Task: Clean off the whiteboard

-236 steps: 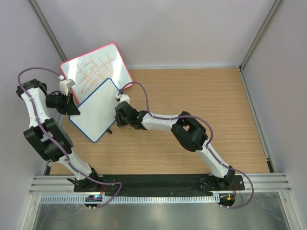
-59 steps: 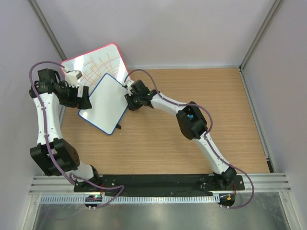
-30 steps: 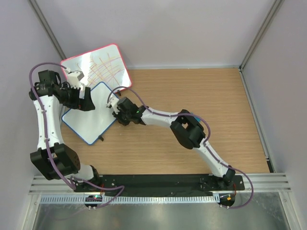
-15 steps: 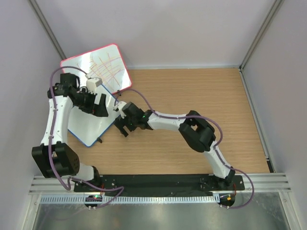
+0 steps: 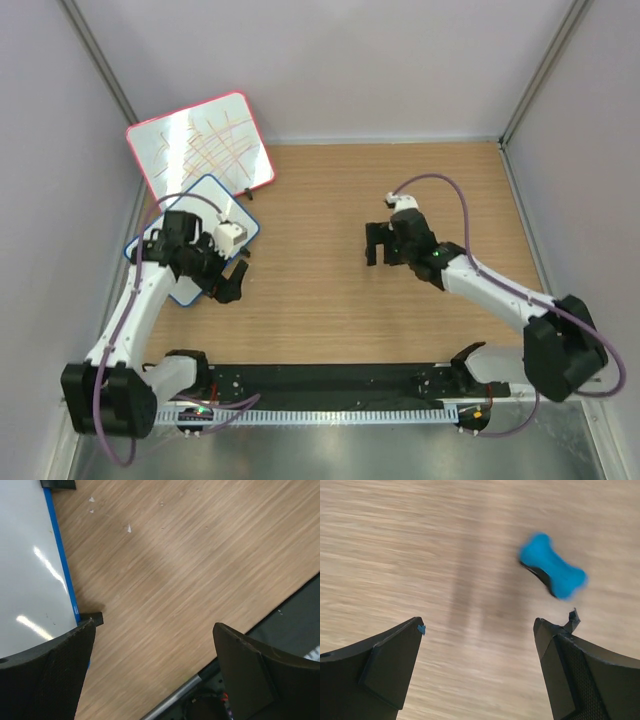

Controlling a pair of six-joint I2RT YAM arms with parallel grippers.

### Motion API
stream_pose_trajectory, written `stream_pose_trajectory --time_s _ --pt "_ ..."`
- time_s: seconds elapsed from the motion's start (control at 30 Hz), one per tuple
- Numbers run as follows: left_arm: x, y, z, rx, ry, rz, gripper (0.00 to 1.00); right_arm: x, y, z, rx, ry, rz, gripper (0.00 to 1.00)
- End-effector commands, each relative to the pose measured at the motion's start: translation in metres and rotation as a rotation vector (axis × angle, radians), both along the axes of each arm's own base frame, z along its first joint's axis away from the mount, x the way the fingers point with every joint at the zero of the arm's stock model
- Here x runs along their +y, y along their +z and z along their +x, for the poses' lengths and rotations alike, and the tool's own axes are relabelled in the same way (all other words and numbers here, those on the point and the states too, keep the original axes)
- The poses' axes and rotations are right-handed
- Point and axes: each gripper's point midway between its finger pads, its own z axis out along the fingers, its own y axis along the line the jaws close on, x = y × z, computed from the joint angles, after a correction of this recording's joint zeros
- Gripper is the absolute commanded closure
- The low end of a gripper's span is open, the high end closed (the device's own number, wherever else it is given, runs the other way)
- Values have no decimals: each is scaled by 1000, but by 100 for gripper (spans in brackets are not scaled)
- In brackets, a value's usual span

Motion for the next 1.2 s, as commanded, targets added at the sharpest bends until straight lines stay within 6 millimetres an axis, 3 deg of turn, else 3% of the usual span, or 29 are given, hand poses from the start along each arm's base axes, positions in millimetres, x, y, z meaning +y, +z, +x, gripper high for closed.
stream_pose_trajectory --time_s 0.0,0.07,0.13,0.17,0.3,0.47,1.17 --pt "11 10 18 -254 18 53 0 -57 -5 -14 -12 -230 16 0" --pt "15 -5 18 -303 43 66 0 -95 -3 -22 -46 -367 20 0" --pt "15 -9 15 -357 52 56 0 -110 -5 -29 -56 -436 55 0" --pt "14 -11 14 -368 58 52 0 -120 8 -29 -107 -474 86 0" --pt "14 -20 12 -356 92 36 0 -132 18 -33 -179 -536 129 0" --pt "15 -29 12 -315 94 44 0 -131 16 -36 -170 -526 132 0" --pt "17 -29 15 -310 127 49 0 -129 16 -40 -165 -508 141 0"
